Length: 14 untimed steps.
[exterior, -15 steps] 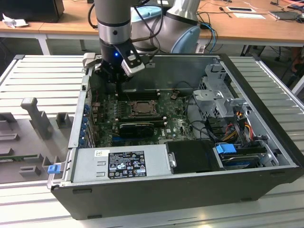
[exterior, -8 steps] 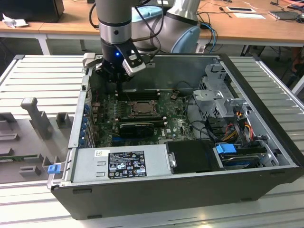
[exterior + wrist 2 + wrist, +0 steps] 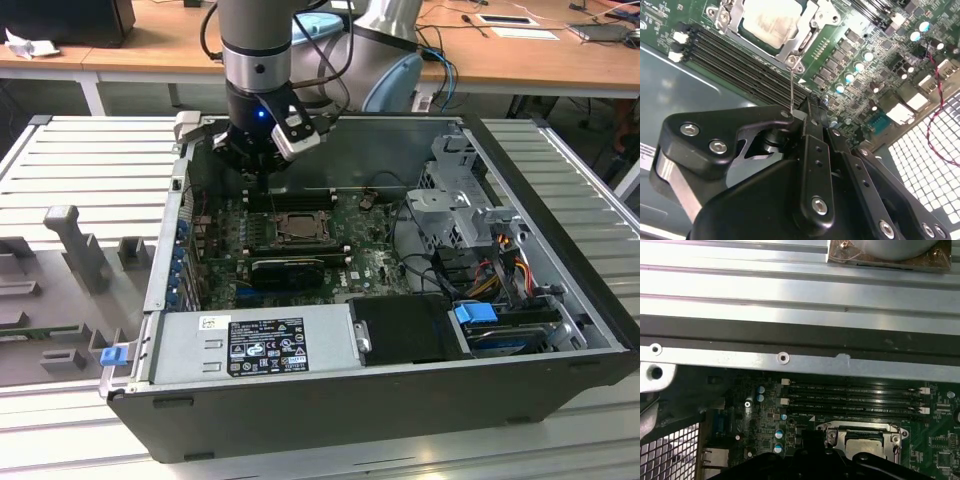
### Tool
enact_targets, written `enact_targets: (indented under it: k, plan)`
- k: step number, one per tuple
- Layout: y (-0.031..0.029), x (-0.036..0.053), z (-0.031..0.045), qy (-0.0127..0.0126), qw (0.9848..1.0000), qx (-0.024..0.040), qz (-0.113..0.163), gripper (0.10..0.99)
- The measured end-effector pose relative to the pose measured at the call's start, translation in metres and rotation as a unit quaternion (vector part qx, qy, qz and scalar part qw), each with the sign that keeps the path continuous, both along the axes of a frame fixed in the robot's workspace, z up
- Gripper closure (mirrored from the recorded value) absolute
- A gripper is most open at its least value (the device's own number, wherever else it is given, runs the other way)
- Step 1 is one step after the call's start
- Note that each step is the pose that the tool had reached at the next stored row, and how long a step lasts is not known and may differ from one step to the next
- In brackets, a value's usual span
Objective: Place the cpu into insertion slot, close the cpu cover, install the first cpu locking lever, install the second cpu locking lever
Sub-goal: 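Install the first cpu locking lever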
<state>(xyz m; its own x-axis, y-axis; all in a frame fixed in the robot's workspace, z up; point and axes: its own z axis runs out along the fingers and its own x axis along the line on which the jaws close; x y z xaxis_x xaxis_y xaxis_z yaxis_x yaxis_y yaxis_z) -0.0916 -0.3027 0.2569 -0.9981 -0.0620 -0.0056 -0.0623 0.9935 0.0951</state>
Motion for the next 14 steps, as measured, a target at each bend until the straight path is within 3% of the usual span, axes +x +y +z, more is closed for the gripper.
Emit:
enact_targets:
  k: [14]
  plan:
    - [0.0001,0.0105,-0.0009,-0.0001,1.0,0.0001,0.0,0.98]
